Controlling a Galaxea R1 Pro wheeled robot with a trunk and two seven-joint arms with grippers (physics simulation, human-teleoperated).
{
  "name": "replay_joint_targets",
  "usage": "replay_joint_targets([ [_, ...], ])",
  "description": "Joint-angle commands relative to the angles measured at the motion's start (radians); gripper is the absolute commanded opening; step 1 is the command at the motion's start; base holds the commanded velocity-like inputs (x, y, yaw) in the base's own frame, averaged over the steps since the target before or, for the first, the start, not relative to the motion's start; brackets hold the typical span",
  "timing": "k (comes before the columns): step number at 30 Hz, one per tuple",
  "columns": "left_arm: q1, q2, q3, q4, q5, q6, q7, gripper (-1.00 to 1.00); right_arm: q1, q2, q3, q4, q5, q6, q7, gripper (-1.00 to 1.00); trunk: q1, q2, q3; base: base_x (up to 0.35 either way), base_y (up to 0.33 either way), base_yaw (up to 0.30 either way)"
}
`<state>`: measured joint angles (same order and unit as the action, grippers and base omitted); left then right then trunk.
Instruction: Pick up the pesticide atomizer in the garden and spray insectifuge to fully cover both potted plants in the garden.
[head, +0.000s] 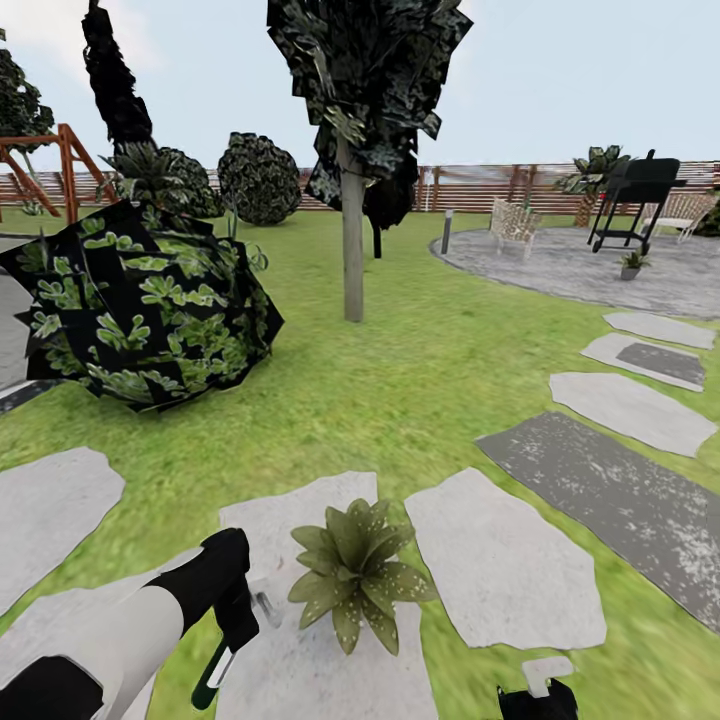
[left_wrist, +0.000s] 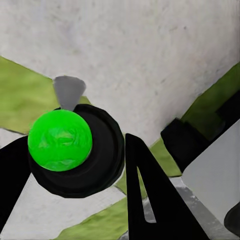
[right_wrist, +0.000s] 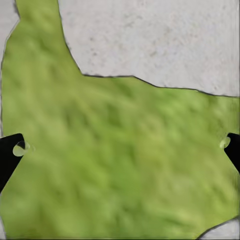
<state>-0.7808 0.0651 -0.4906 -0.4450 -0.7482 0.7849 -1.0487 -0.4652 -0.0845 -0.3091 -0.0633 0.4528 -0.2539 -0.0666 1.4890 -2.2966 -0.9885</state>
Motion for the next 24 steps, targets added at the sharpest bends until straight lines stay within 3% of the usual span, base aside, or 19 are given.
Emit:
replay_joint_targets([
  [1, 0.000, 0.002, -0.004, -0.004, -0.006, 0.006, -0.008, -1.00, -0.001, 0.000, -0.007, 0.002, 0.011, -0.004, -0.004, 1.00, 0.000, 0.000, -0.001, 0.000, 0.000, -0.260],
  [3, 0.000, 0.002, 0.009, -0.004, -0.006, 0.007, -0.008, -1.00, -0.001, 0.000, -0.007, 0.002, 0.011, -0.004, -0.004, 1.00, 0.000, 0.000, -0.001, 0.000, 0.000, -0.260],
  [5, 0.000, 0.002, 0.055, -0.004, -0.006, 0.005, -0.007, -1.00, -0.001, 0.000, -0.007, 0.002, 0.011, -0.004, -0.004, 1.00, 0.000, 0.000, -0.001, 0.000, 0.009, -0.260],
  [6, 0.000, 0.002, 0.098, -0.004, -0.008, 0.001, -0.006, -1.00, -0.001, 0.000, -0.007, 0.002, 0.011, -0.004, -0.004, 1.00, 0.000, 0.000, -0.001, 0.070, 0.184, -0.187],
  [7, 0.000, 0.002, 0.108, -0.004, -0.010, 0.000, -0.006, -1.00, -0.001, 0.000, -0.007, 0.002, 0.011, -0.004, -0.004, 1.00, 0.000, 0.000, -0.001, 0.096, 0.235, -0.096],
  [13, 0.003, 0.000, 0.109, -0.003, -0.017, -0.003, -0.006, -1.00, -0.001, 0.000, -0.007, 0.002, 0.011, -0.004, -0.004, 1.00, 0.000, 0.000, -0.001, 0.092, 0.283, -0.049],
  [24, 0.003, -0.001, 0.110, -0.003, -0.017, -0.003, -0.007, -1.00, -0.001, 0.000, -0.007, 0.002, 0.011, -0.004, -0.004, 1.00, 0.000, 0.000, -0.001, -0.006, 0.304, -0.253],
])
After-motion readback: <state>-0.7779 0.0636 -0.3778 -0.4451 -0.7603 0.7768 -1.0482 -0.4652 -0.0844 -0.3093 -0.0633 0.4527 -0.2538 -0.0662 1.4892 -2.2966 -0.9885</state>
